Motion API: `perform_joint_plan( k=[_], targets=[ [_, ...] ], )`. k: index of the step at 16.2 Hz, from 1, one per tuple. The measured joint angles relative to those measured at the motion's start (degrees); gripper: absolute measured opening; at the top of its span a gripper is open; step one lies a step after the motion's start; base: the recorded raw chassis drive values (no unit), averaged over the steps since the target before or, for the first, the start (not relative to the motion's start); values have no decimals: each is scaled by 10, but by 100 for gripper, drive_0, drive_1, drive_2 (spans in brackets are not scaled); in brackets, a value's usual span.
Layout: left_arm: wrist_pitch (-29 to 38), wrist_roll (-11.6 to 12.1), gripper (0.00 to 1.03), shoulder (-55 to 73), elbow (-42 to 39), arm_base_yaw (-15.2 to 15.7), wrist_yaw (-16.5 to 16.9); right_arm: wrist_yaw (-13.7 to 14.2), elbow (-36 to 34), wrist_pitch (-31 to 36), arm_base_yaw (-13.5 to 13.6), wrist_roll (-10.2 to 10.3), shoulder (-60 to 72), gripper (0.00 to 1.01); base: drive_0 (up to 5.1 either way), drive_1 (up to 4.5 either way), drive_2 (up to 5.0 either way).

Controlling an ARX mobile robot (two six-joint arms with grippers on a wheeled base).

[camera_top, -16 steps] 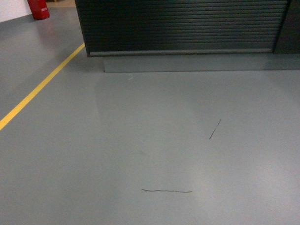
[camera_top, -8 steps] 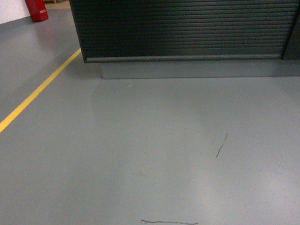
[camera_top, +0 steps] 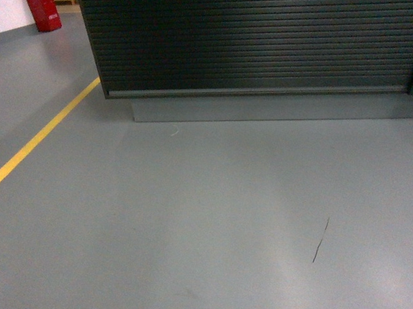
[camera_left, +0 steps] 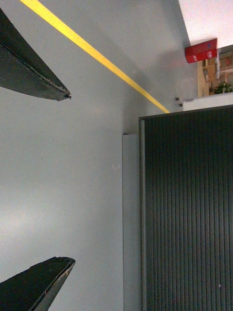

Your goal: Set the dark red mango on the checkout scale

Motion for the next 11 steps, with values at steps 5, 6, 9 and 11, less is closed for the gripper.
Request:
perform_joint_plan(
  k=[5,6,9,11],
  targets=[
    [-2,0,98,0,0,0,0,0,0,-2,0,0,0,98,0,420,-420],
    [0,0,98,0,0,0,0,0,0,1,0,0,0,98,4,424,-416],
    [-3,0,98,0,0,0,0,0,0,-2,0,0,0,98,0,420,-420],
    [-1,0,98,0,0,0,0,0,0,-1,0,0,0,98,-1,419,-420]
  ],
)
